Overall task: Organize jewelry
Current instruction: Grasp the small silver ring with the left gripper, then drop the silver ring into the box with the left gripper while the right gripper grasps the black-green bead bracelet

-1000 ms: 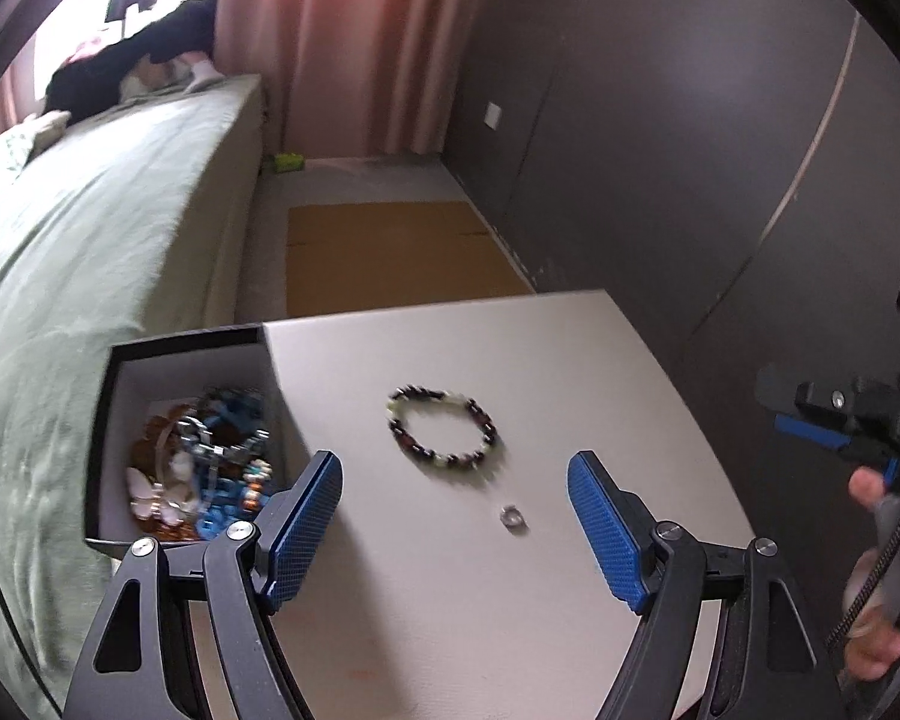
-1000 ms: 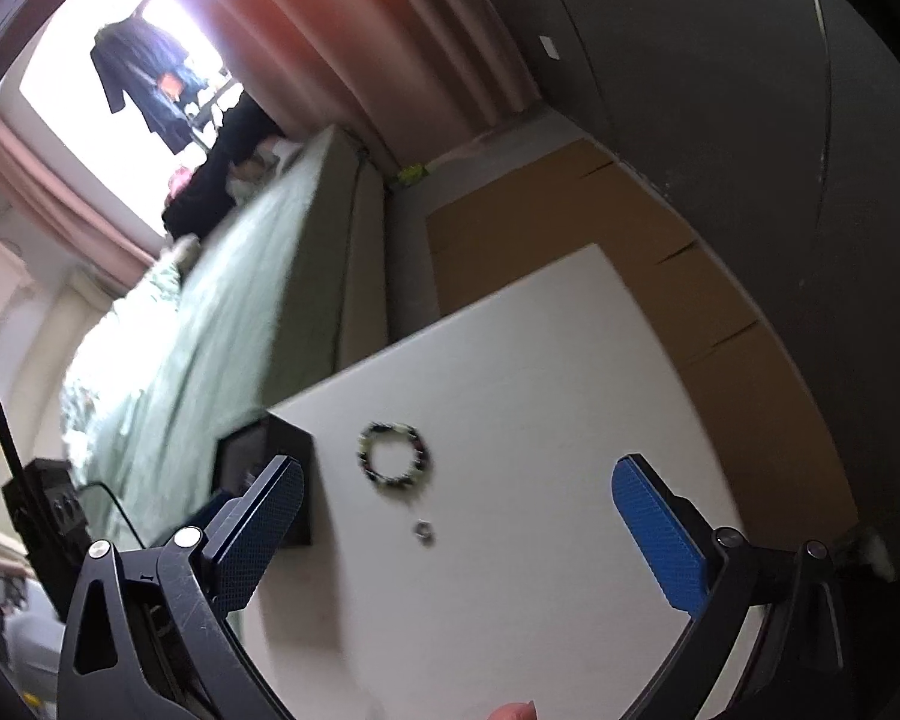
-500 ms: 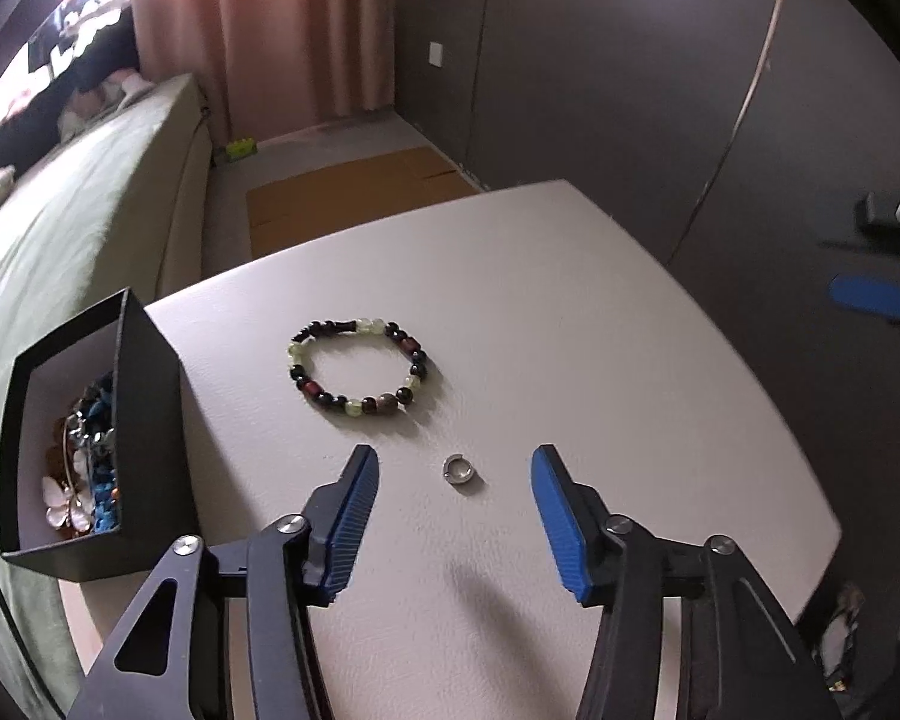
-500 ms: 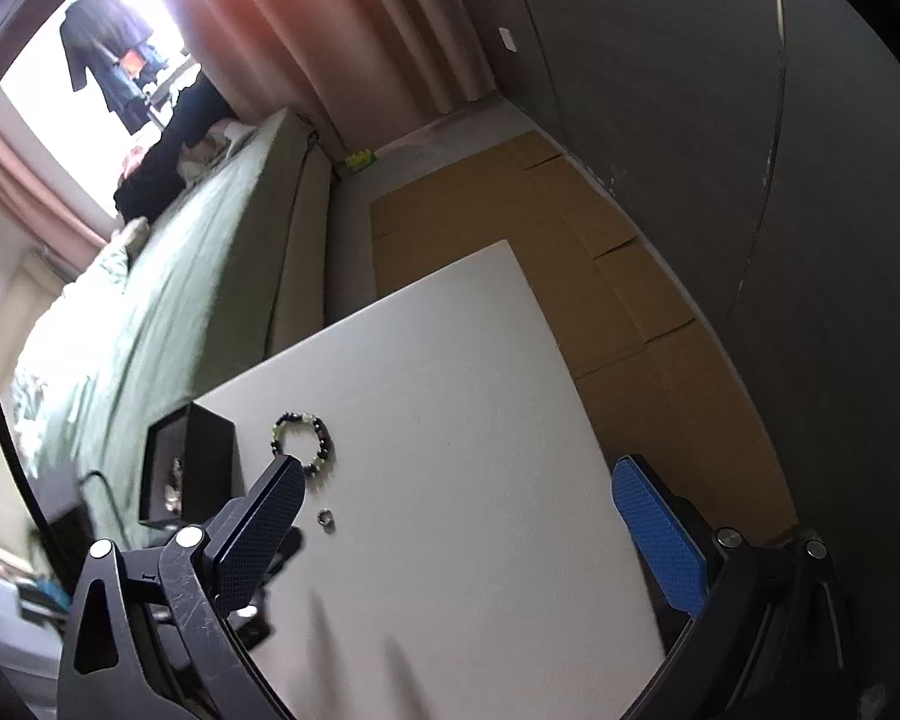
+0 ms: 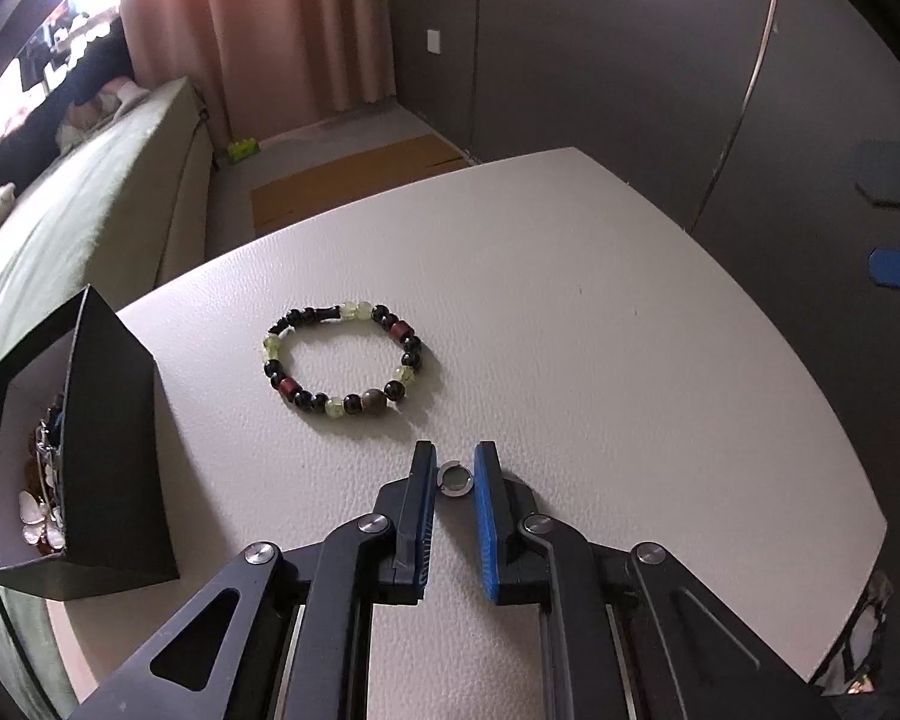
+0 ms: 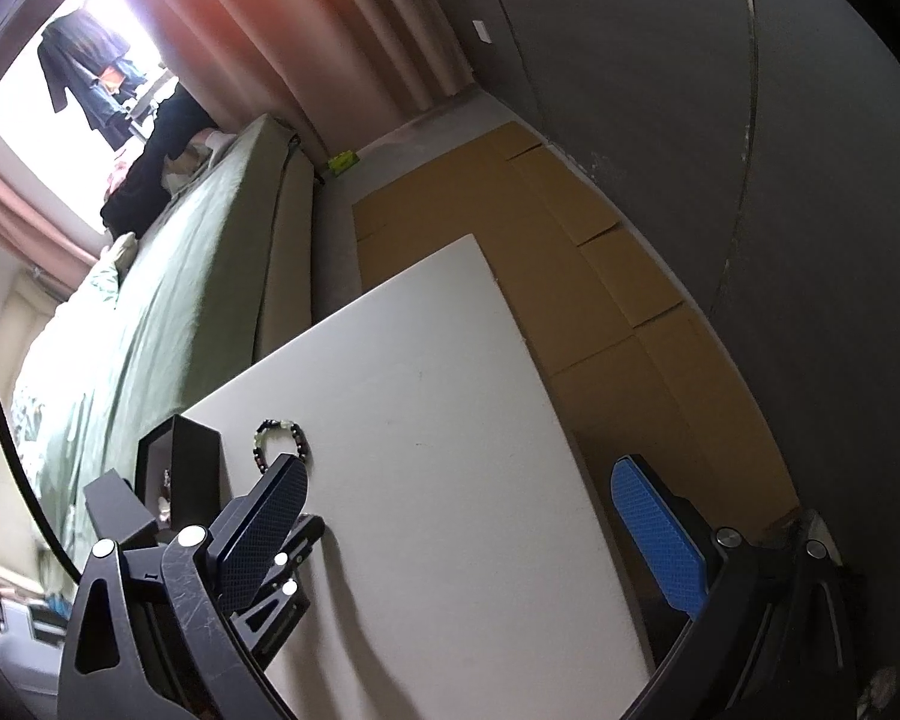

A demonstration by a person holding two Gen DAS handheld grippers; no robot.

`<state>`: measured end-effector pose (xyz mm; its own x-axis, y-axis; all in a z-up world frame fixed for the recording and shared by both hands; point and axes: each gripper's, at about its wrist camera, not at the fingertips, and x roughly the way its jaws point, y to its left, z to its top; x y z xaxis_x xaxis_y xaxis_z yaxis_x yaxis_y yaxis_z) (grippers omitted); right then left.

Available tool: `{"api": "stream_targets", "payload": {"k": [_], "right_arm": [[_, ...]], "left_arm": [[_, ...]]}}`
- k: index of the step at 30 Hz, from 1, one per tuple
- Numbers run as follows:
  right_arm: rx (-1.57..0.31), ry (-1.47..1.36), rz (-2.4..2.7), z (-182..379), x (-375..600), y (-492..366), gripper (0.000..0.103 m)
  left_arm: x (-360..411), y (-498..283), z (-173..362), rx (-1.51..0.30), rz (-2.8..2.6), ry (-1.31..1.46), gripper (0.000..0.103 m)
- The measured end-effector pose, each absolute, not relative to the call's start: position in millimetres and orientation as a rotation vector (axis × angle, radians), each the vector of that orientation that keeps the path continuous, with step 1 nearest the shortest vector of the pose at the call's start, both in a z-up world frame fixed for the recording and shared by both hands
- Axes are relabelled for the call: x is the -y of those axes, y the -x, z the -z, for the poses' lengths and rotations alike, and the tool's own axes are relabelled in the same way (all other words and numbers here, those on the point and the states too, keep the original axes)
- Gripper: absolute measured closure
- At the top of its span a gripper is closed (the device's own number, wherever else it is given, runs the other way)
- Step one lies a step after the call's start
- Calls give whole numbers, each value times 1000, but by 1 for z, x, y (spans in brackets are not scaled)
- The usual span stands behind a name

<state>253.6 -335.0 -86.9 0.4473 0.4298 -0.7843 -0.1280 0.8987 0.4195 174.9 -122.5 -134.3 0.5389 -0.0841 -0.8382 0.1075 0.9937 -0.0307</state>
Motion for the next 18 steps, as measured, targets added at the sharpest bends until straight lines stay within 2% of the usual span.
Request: {"api": "stream_targets", "payload": {"k": [6, 10, 14, 18], "right_arm": [[-1081, -327, -396, 92, 320, -257, 6], [-1103, -327, -418, 98, 305, -259, 20], [-1120, -317, -441, 103, 287, -261, 24], [-1137, -299, -463, 108, 267, -262, 33]], "left_arm": [[102, -171, 116, -963, 108, 52, 90], [85, -167, 100, -921, 88, 100, 90], [66, -163, 89, -895, 70, 143, 90], [52, -162, 79, -872, 60, 171, 90]]}}
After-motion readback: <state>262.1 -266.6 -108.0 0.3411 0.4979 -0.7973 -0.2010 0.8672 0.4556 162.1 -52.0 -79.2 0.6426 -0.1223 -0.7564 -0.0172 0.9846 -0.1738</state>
